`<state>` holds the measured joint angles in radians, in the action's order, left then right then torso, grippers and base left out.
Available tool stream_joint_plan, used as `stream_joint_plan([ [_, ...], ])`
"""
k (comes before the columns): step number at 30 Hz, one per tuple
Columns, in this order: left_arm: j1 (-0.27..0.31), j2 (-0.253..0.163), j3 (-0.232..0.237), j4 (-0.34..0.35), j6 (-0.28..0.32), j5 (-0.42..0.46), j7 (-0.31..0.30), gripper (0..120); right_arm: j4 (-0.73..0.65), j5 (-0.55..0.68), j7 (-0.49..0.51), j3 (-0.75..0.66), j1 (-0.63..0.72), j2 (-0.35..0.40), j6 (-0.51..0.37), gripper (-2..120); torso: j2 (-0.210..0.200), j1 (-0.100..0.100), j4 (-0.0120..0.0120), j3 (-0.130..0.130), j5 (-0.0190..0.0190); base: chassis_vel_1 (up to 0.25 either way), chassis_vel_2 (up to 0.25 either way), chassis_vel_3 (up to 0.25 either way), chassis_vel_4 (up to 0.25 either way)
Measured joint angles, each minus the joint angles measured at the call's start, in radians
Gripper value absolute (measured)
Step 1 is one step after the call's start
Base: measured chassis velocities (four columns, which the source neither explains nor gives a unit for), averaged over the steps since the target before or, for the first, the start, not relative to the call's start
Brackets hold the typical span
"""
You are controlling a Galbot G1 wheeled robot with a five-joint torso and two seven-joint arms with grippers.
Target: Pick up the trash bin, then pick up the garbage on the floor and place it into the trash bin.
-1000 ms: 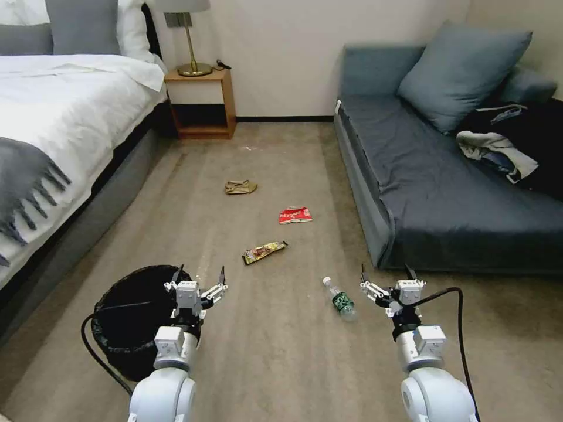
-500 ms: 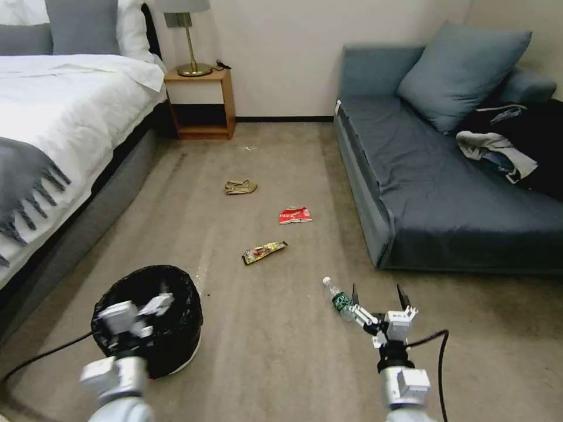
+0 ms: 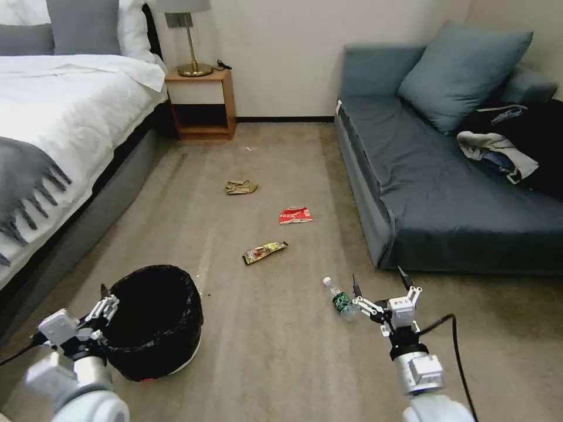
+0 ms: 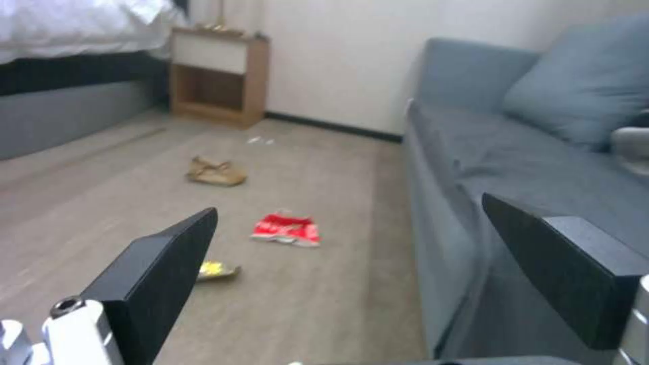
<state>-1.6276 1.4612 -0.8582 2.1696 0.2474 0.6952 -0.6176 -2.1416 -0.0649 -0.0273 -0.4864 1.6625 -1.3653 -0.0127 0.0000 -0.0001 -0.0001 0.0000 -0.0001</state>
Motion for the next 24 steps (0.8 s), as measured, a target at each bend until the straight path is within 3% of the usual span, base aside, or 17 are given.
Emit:
stream_joint_plan([
  [2, 0.008, -0.008, -0.007, -0.02, 0.027, 0.086, -0.014, 100, -0.01, 0.004, -0.019, -0.001, -0.01, 0.016, -0.025, 100, 0.0, 0.0, 0.0002, 0.0, 0.0, 0.0, 0.0, 0.0, 0.0],
  [3, 0.008, -0.008, -0.007, -0.02, 0.027, 0.086, -0.014, 100, -0.01, 0.004, -0.019, -0.001, -0.01, 0.016, -0.025, 100, 0.0, 0.0, 0.0002, 0.0, 0.0, 0.0, 0.0, 0.0, 0.0],
  [7, 0.048, -0.003, -0.011, -0.045, 0.146, 0.276, -0.055, 100, -0.007, 0.005, -0.026, 0.01, -0.009, 0.022, -0.026, 100, 0.0, 0.0, 0.0002, 0.0, 0.0002, 0.0, 0.0, 0.0, 0.0],
  [10, 0.057, -0.001, -0.009, -0.051, 0.154, 0.281, -0.068, 100, -0.003, 0.004, -0.026, 0.013, -0.005, 0.02, -0.022, 100, 0.0, 0.0, 0.0002, 0.0, 0.0002, 0.0, 0.0, 0.0, 0.0],
  [11, 0.087, 0.003, 0.002, -0.081, 0.174, 0.291, -0.128, 100, 0.013, -0.001, -0.025, 0.019, 0.008, 0.015, 0.006, 100, 0.0, 0.0, -0.0001, 0.0, 0.0, 0.0, 0.0, 0.0, 0.0],
  [15, 0.092, 0.005, 0.011, -0.112, 0.186, 0.279, -0.167, 100, 0.036, -0.004, -0.004, 0.023, 0.014, 0.011, 0.05, 100, 0.0, 0.0, 0.0001, 0.0, 0.0, 0.0, 0.0, 0.0, 0.0],
  [19, 0.085, 0.004, 0.013, -0.121, 0.187, 0.26, -0.183, 99, 0.04, -0.004, 0.006, 0.024, 0.015, 0.009, 0.071, 100, 0.0, 0.0, 0.0001, 0.0, 0.0001, 0.0, 0.0, 0.0, 0.0],
  [24, 0.082, 0.004, 0.015, -0.127, 0.181, 0.238, -0.187, 87, 0.048, -0.008, 0.011, 0.029, 0.008, 0.001, 0.083, 100, 0.0, 0.0, 0.0001, 0.0, 0.0001, 0.0, 0.0, 0.0, 0.0],
])
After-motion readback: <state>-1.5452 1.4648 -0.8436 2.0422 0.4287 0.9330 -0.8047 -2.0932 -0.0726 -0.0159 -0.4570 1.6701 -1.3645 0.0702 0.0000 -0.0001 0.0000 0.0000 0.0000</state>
